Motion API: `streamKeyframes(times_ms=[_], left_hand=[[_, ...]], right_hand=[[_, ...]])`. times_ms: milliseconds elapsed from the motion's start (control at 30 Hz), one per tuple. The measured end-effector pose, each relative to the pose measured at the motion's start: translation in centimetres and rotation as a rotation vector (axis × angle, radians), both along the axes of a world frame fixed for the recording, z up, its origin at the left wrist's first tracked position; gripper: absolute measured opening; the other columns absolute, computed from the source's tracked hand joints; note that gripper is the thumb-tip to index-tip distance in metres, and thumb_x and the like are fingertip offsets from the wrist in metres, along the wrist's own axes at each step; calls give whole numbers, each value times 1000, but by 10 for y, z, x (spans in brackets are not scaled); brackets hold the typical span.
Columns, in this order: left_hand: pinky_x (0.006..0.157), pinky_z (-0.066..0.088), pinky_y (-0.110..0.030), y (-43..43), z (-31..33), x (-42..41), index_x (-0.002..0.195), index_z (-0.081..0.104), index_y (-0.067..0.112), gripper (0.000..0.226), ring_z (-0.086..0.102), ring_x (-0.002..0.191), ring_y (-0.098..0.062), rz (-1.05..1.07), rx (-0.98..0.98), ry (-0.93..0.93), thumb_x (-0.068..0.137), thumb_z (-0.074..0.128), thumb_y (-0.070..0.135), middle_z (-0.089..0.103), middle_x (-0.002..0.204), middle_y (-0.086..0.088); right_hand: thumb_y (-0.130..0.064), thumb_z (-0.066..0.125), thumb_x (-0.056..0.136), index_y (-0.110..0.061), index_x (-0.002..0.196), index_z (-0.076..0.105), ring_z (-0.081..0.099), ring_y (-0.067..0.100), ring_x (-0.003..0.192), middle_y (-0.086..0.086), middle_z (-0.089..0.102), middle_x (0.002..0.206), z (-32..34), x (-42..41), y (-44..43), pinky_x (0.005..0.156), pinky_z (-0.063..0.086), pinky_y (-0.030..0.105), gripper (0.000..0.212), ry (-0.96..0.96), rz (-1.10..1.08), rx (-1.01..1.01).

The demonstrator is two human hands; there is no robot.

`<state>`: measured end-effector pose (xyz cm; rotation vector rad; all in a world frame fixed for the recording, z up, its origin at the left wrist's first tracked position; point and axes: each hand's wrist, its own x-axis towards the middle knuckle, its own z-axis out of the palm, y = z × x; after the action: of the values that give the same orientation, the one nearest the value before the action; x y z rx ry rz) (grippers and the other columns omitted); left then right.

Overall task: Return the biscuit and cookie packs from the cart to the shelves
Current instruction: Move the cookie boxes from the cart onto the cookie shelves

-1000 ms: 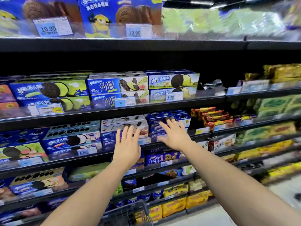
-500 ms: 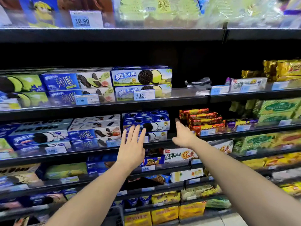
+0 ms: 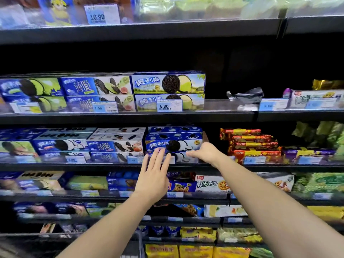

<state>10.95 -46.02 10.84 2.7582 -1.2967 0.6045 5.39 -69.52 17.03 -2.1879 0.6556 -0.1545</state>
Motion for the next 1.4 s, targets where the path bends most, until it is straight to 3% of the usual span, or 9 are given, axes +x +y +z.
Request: streamKeyframes(times_ms=[133, 267, 367, 533, 633, 767, 900, 1167, 1400], left_hand=[[125, -2, -51, 5, 1, 1, 161, -2, 18, 81, -13, 155, -27, 29, -11, 16, 95, 44, 32, -6, 169, -10], [125, 2, -52, 12, 3, -3, 161, 2, 16, 81, -6, 155, -29, 47, -7, 39, 95, 46, 32, 1, 169, -11], [124, 2, -52, 18, 1, -9, 161, -2, 16, 82, -8, 155, -29, 46, 29, 74, 96, 45, 33, 0, 169, -10], [125, 2, -51, 33, -2, -18, 161, 5, 16, 76, -7, 155, -29, 23, 72, 114, 98, 45, 34, 2, 169, -10], [125, 2, -51, 49, -10, -22, 161, 5, 18, 75, -6, 155, -29, 4, 101, 149, 100, 45, 34, 3, 168, -9], [125, 1, -49, 79, -23, -27, 161, 6, 19, 74, -4, 155, -28, 3, 143, 220, 99, 45, 34, 5, 168, -7], [125, 2, -50, 114, -33, -31, 160, 6, 20, 71, -3, 155, -28, 22, 183, 284, 100, 41, 34, 5, 169, -7], [126, 7, -48, 184, -48, -12, 159, 10, 20, 69, -2, 155, -28, 79, 143, 350, 100, 44, 31, 7, 168, -8], [124, 15, -44, 195, -115, 40, 160, 17, 15, 64, 8, 154, -24, 170, -123, 380, 101, 39, 29, 15, 166, -6]], right_hand=[[-32, 85, 77, -9, 81, 77, 65, 17, 91, 3, 73, 91, -2, 7, 8, 76, 47, 28, 25, 4, -47, 43], [-28, 85, 78, -11, 85, 80, 62, 14, 93, -2, 71, 90, 3, 2, 11, 81, 48, 29, 19, -27, -29, 43], [-29, 79, 84, -8, 100, 77, 65, 22, 101, 7, 72, 105, 1, -7, 19, 89, 52, 34, 26, -43, -44, -59], [-38, 59, 99, -2, 132, 48, 56, 35, 116, 17, 59, 127, -12, -29, 43, 92, 47, 40, 50, 12, -85, -322], [-37, 48, 103, -2, 149, 30, 45, 34, 130, 17, 50, 140, -24, -45, 59, 111, 36, 45, 61, 62, -82, -550], [-37, 39, 107, -5, 160, 4, 11, 28, 154, 13, 11, 166, -47, -64, 90, 125, 11, 43, 71, 143, -14, -579], [-39, 37, 107, -12, 161, 4, 3, 26, 155, 10, 3, 169, -67, -70, 127, 126, 7, 42, 68, 188, 92, -547], [-39, 45, 104, -11, 160, 12, 10, 27, 154, 13, 11, 167, -108, -34, 204, 123, 12, 43, 70, 193, 232, -515], [-41, 52, 102, -10, 160, 12, 12, 23, 155, 9, 13, 168, -172, 26, 213, 125, 14, 37, 77, 94, 239, -440]])
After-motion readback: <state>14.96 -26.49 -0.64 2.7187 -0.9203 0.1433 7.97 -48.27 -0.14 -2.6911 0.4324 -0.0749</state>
